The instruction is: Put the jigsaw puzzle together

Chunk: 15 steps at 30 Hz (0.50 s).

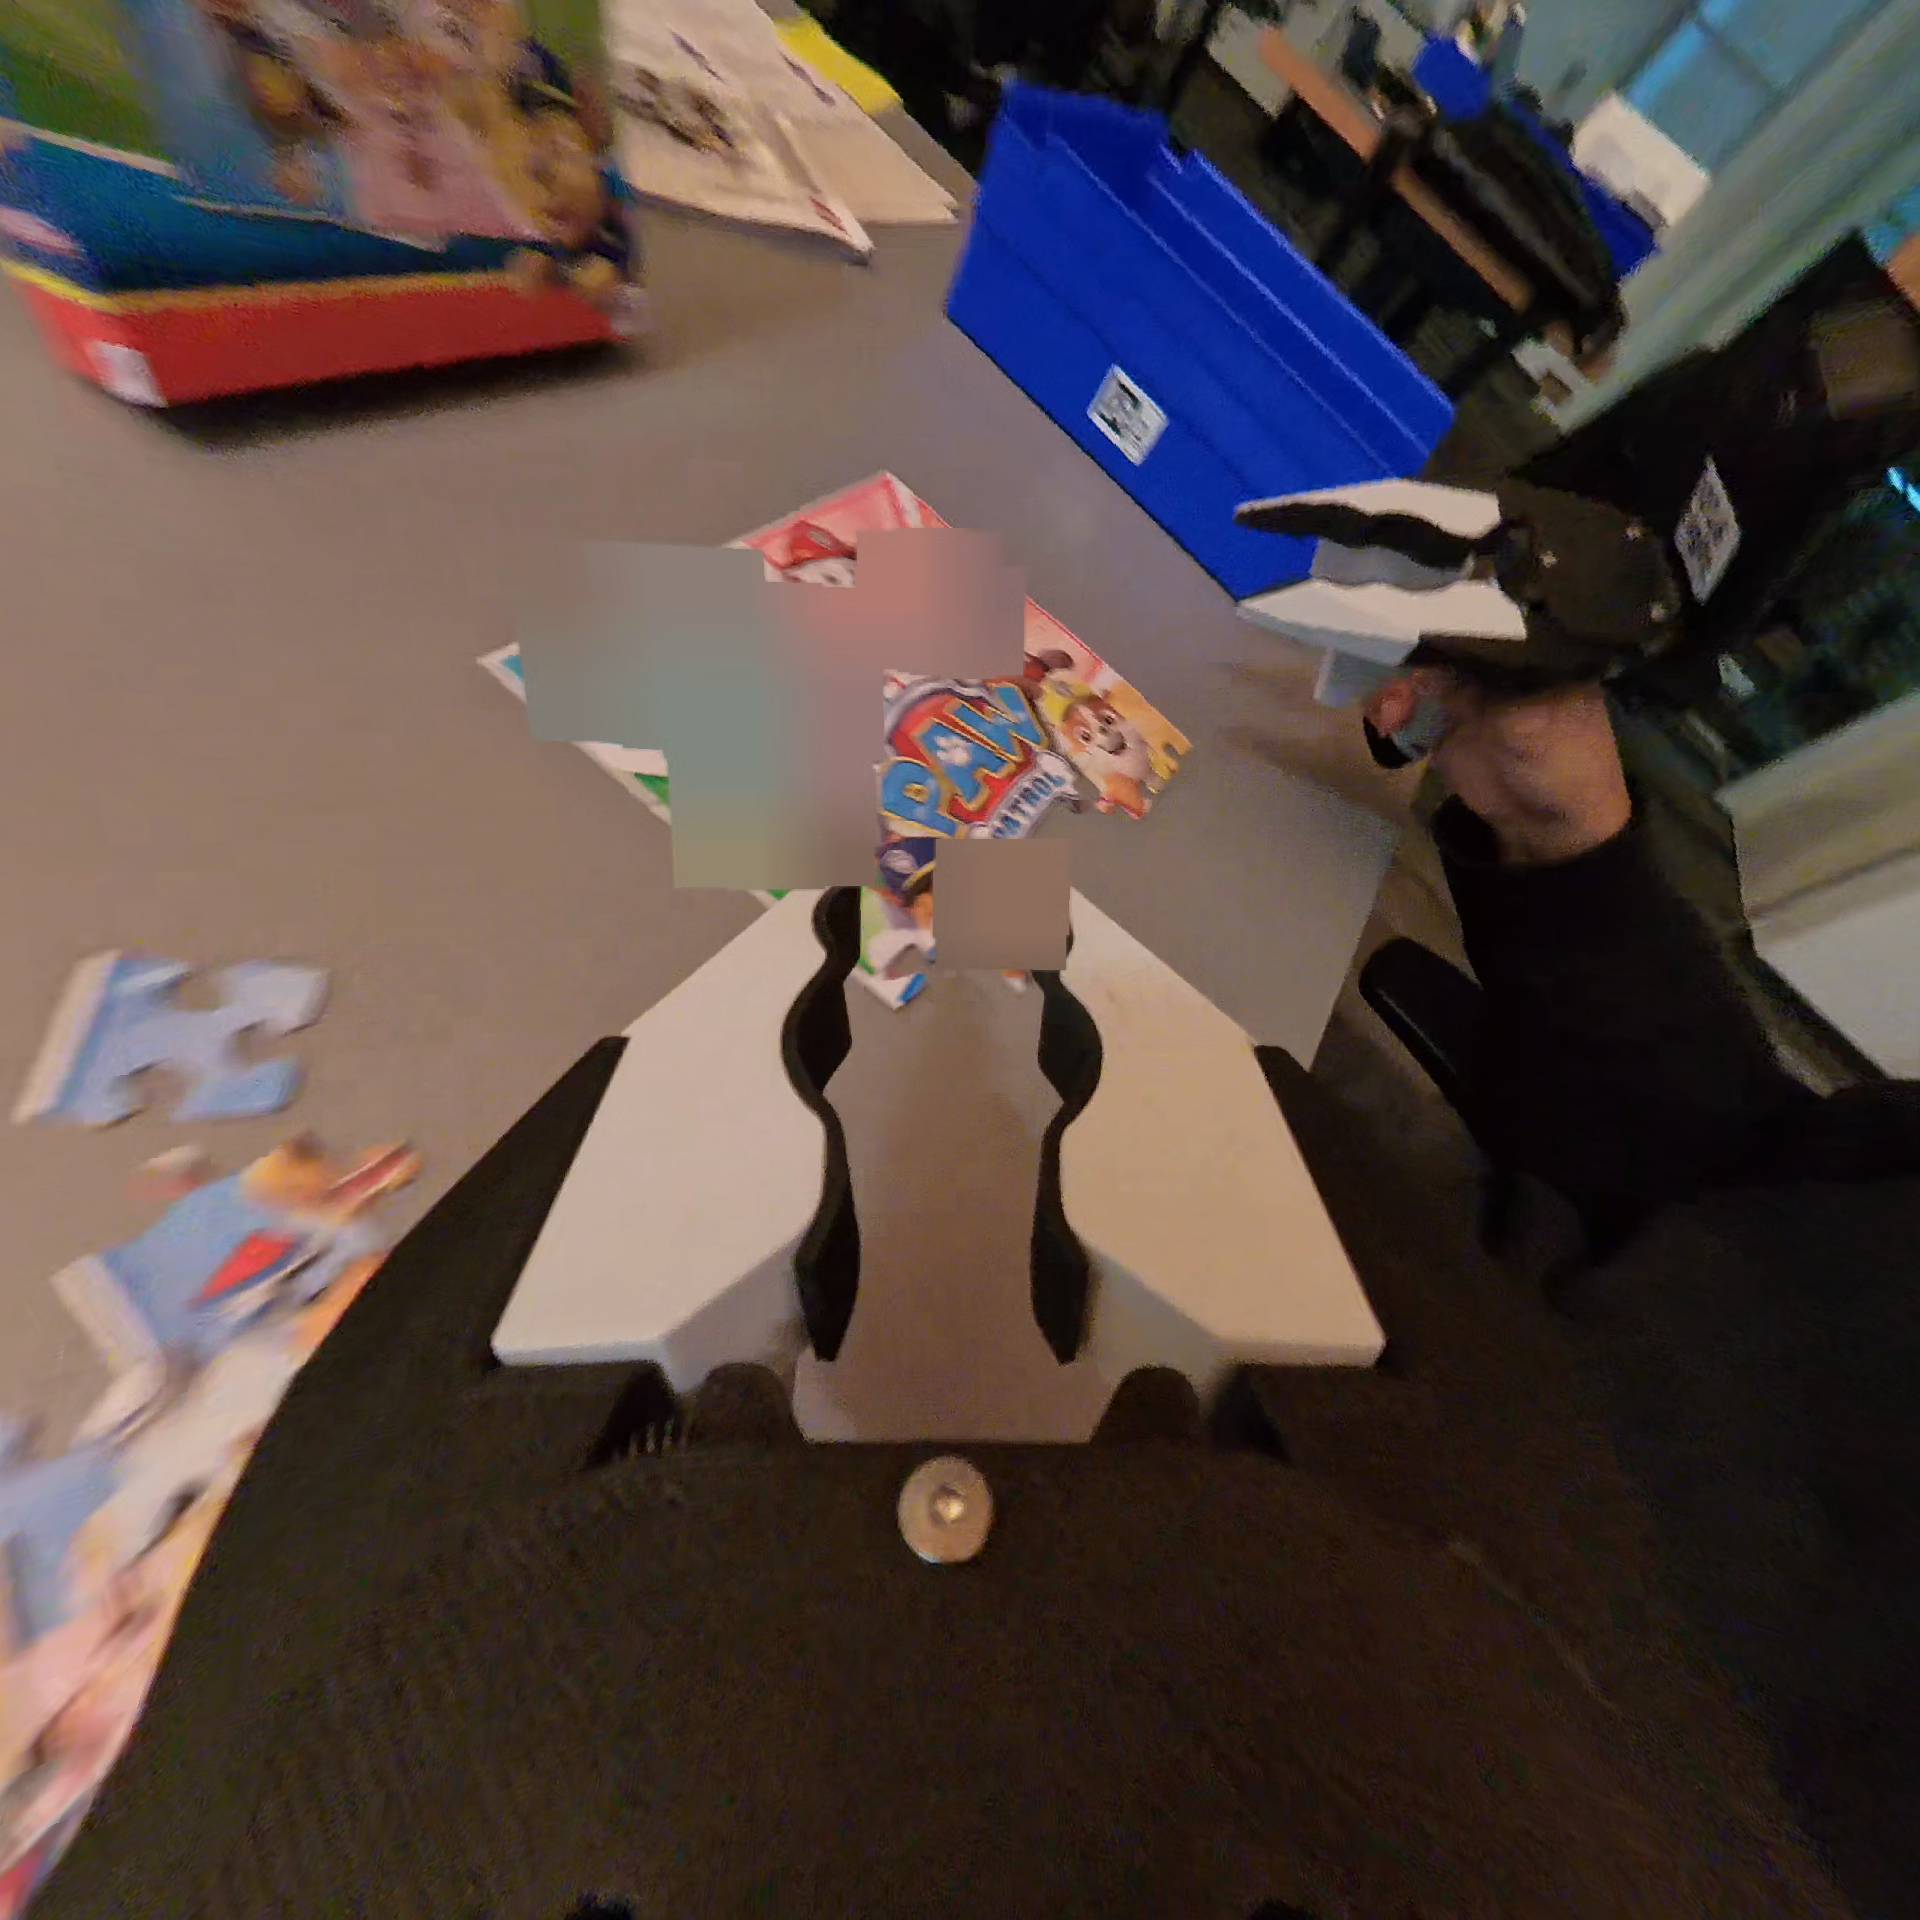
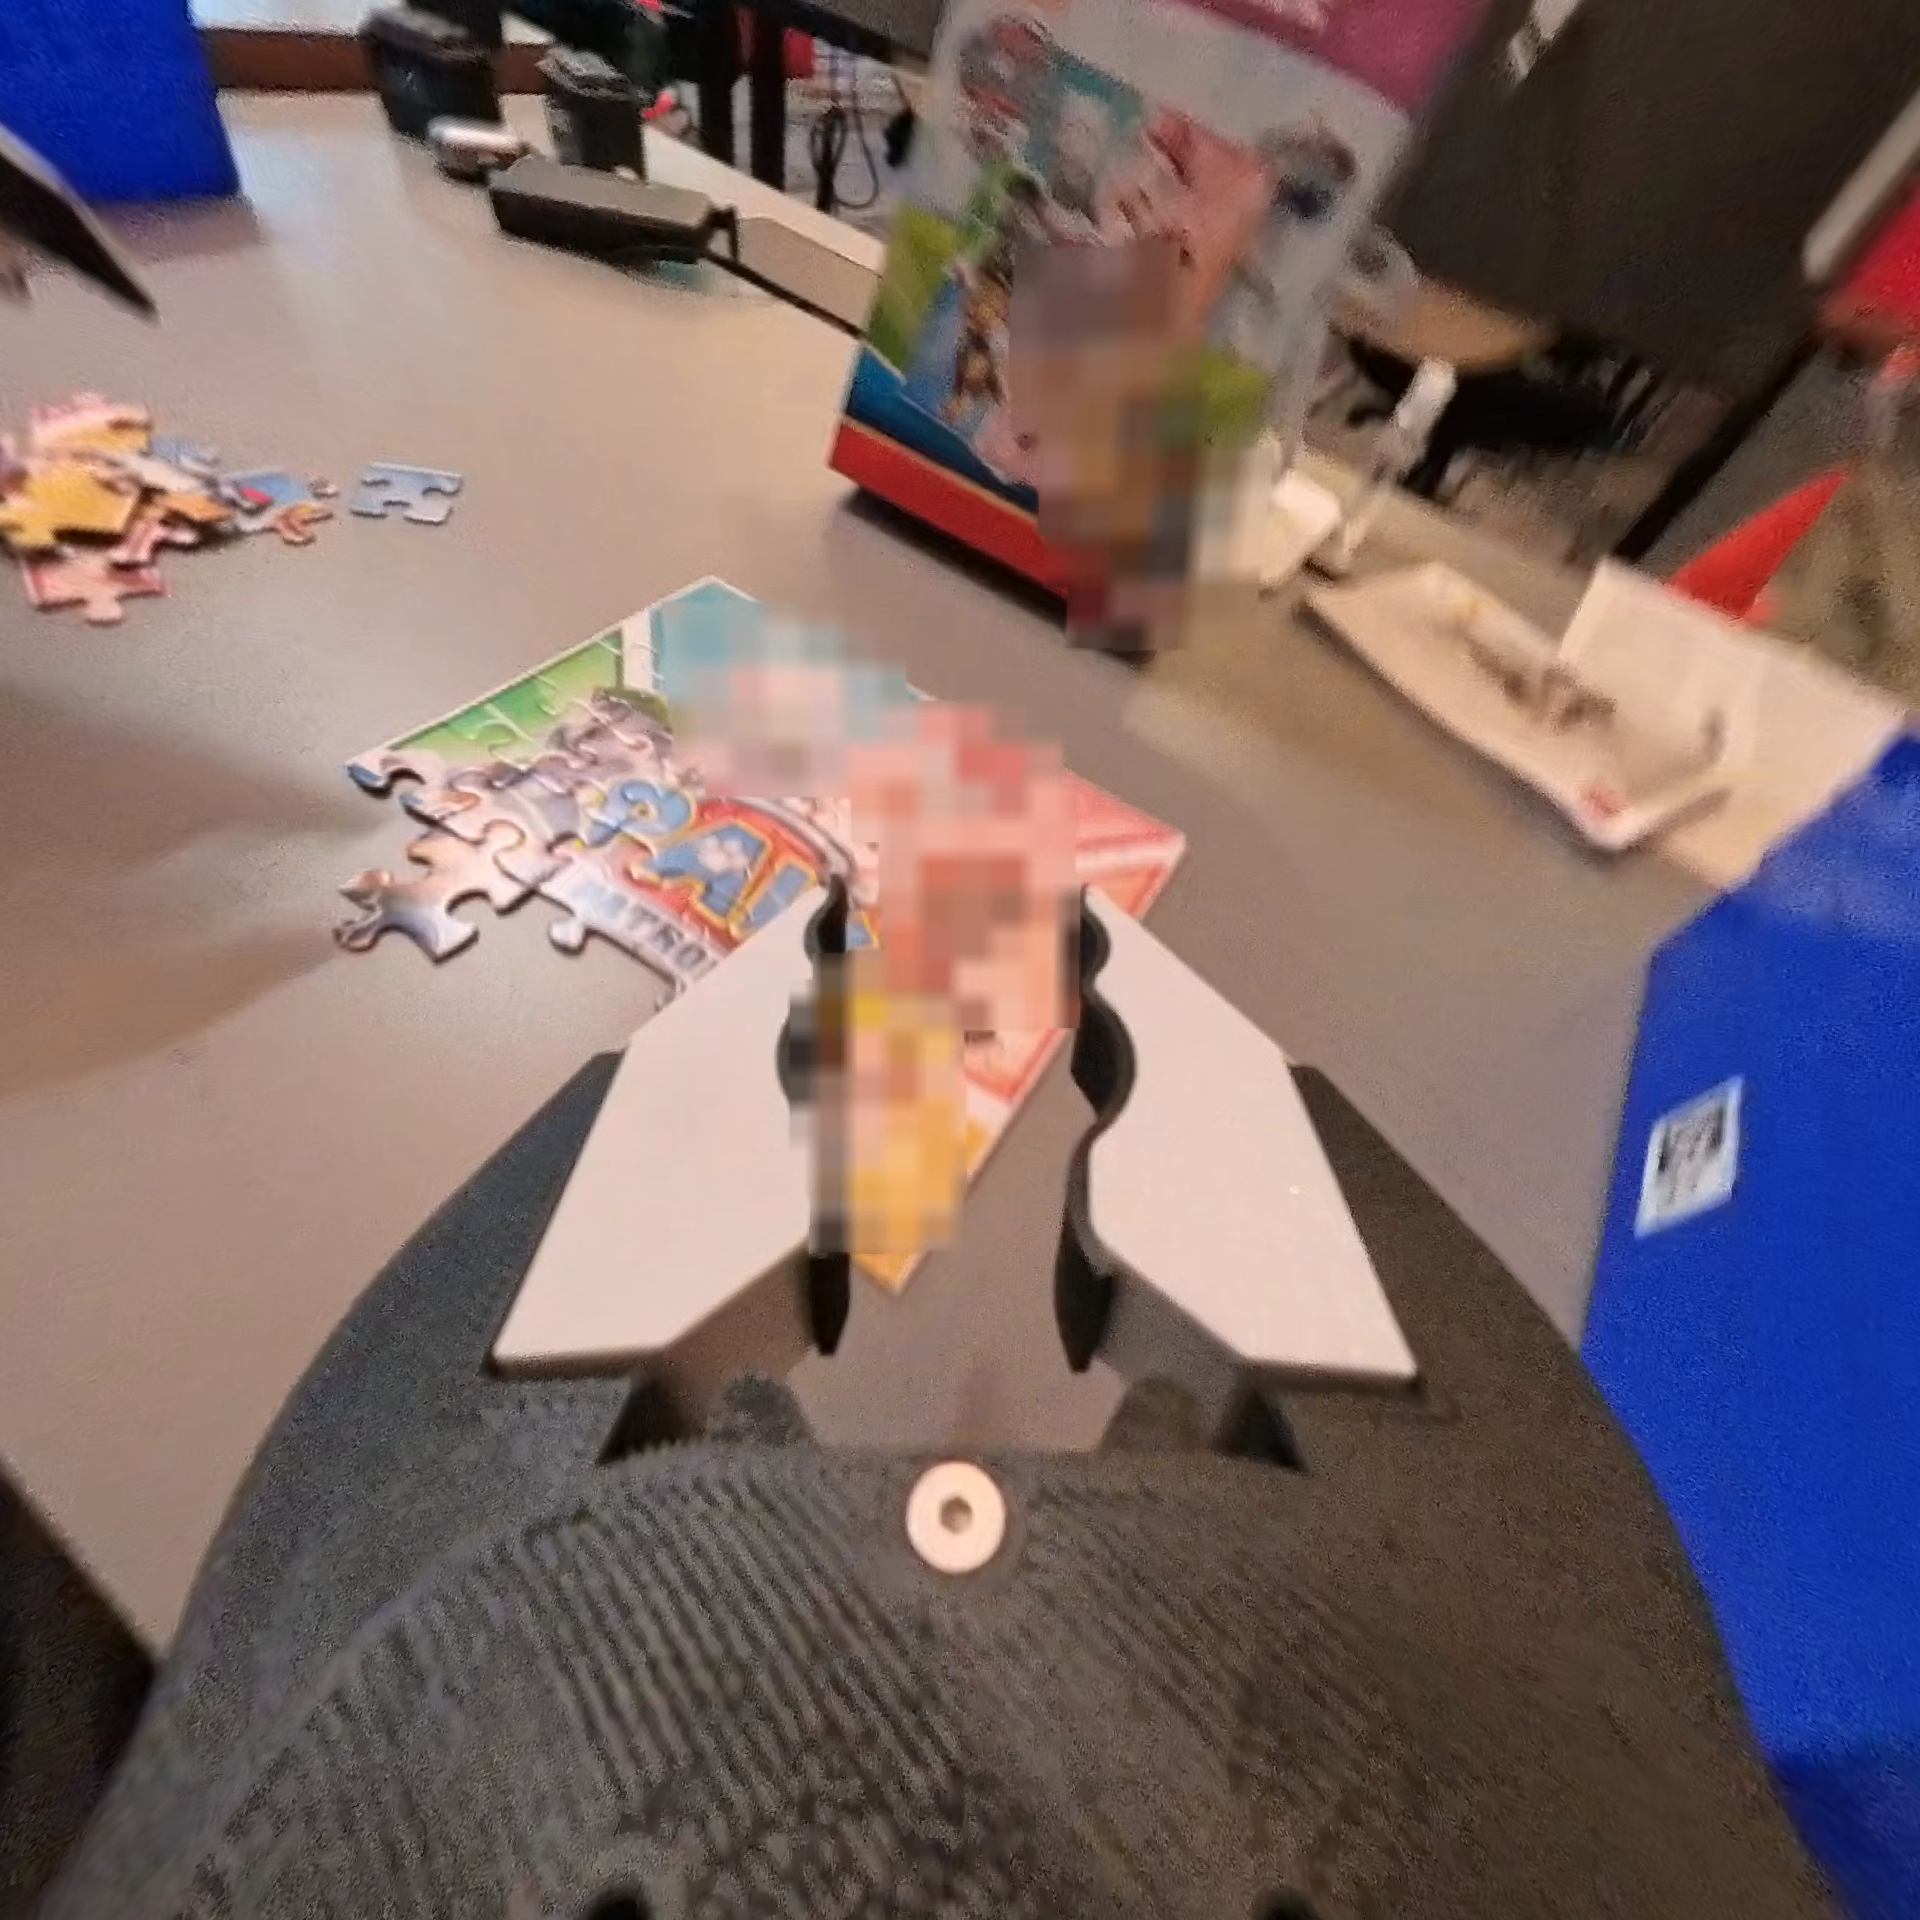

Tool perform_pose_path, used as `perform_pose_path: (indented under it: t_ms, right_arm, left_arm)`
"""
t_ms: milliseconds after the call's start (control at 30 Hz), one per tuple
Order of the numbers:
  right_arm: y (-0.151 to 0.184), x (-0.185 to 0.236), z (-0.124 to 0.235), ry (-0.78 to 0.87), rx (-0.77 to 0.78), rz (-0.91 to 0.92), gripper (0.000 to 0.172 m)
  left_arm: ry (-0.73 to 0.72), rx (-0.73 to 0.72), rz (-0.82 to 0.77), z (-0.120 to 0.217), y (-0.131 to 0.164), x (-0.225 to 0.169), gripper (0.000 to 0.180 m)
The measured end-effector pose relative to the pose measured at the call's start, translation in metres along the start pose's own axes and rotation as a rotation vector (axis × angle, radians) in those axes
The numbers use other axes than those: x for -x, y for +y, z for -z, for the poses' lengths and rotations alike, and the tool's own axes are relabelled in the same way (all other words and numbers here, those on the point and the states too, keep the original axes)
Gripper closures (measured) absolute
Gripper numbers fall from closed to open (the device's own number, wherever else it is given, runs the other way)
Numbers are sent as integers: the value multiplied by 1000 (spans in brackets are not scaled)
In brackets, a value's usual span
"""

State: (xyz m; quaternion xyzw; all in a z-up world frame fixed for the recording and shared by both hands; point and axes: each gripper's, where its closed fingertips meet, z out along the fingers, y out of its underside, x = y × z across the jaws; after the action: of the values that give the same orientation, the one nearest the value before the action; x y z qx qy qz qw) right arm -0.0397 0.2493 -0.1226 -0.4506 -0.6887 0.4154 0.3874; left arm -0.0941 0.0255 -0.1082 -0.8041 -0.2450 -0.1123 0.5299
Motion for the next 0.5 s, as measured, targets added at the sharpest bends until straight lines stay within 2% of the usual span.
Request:
perform_pose_path:
  t_ms: [133,200,267,367,500]
  right_arm:
    - [33,-1,15,-104,-2,-249,124]
    - [50,-1,11,-54,86,-235,125]
    - [51,8,5,-49,119,-156,126]
    - [43,30,-3,-108,103,-128,126]
    - [39,55,-11,-164,113,-100,126]
  left_arm:
    - [63,97,-86,-67,25,-37,141]
    - [44,149,-129,-95,37,-45,135]
    - [26,213,-169,-116,46,-47,132]
    - [-27,256,-206,-123,48,-41,131]
    - [-93,180,-212,-97,37,-19,135]
